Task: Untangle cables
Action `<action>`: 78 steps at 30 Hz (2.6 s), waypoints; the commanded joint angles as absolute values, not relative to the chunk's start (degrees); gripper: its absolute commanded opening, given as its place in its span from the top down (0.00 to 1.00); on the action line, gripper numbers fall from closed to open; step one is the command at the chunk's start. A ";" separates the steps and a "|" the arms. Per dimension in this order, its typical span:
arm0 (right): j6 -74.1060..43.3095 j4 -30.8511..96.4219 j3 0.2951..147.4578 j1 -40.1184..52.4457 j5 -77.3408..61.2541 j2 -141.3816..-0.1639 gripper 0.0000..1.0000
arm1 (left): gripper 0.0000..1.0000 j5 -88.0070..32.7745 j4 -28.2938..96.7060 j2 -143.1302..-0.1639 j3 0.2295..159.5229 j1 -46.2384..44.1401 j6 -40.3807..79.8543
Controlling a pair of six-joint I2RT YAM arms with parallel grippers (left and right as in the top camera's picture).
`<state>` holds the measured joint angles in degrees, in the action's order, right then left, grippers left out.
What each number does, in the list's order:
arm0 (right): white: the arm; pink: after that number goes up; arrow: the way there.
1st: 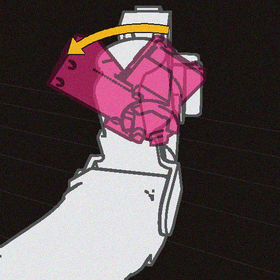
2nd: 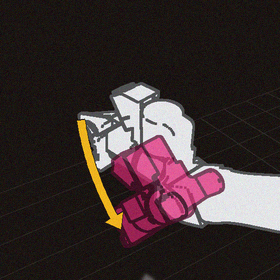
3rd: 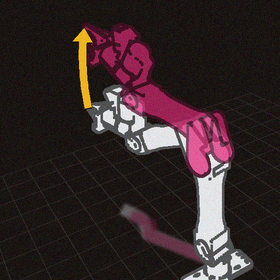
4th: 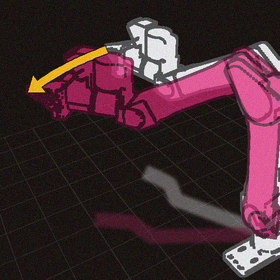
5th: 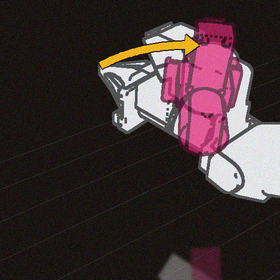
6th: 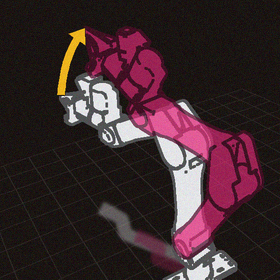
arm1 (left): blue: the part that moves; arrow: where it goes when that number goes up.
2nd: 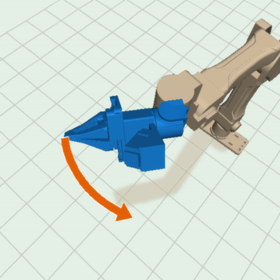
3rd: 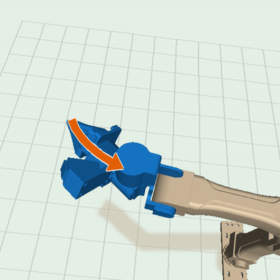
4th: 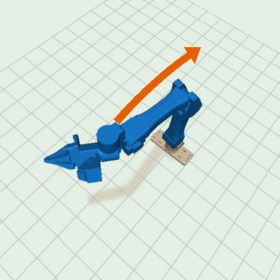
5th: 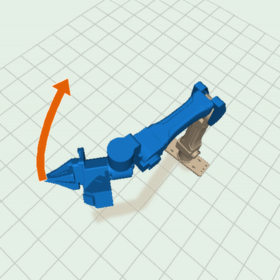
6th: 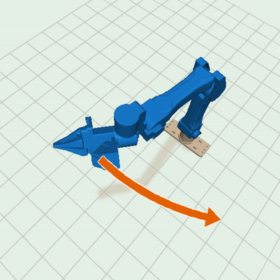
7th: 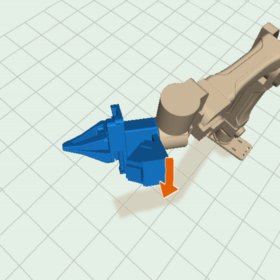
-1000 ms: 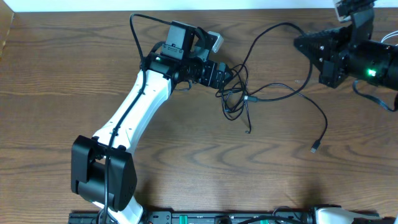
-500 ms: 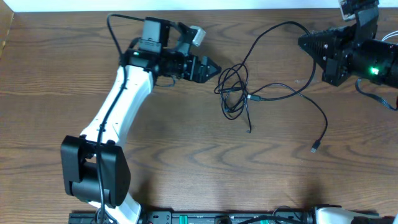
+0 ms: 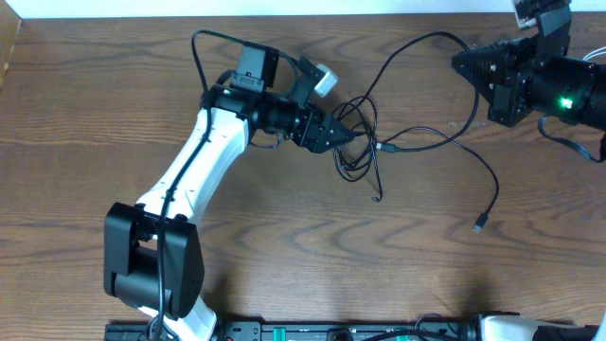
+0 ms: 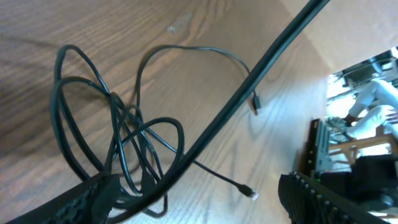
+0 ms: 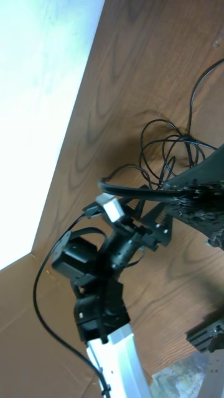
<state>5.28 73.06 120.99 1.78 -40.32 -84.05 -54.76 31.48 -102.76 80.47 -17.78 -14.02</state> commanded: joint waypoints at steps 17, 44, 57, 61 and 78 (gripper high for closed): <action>4.73 72.58 121.08 1.43 -35.31 -84.03 0.99 | 0.93 -14.15 26.55 -99.81 82.32 -20.84 7.70; 3.05 70.72 121.08 0.14 -26.76 -110.76 0.34 | 0.93 -28.53 14.22 -74.32 85.25 -19.62 21.80; 10.76 74.46 121.01 3.31 -37.56 -106.56 0.04 | 0.93 -23.27 16.36 -76.82 85.25 -16.99 29.52; 12.32 74.37 120.18 9.32 -40.27 -107.24 0.06 | 0.93 -21.71 16.34 -77.89 85.25 -16.99 32.05; -10.02 63.61 119.00 28.67 -29.95 -112.64 0.14 | 0.93 -12.78 20.16 -77.97 85.25 -13.32 37.56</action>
<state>-3.49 65.10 119.48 26.00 -33.15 -111.18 -15.64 19.44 -78.04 84.71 -15.55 33.69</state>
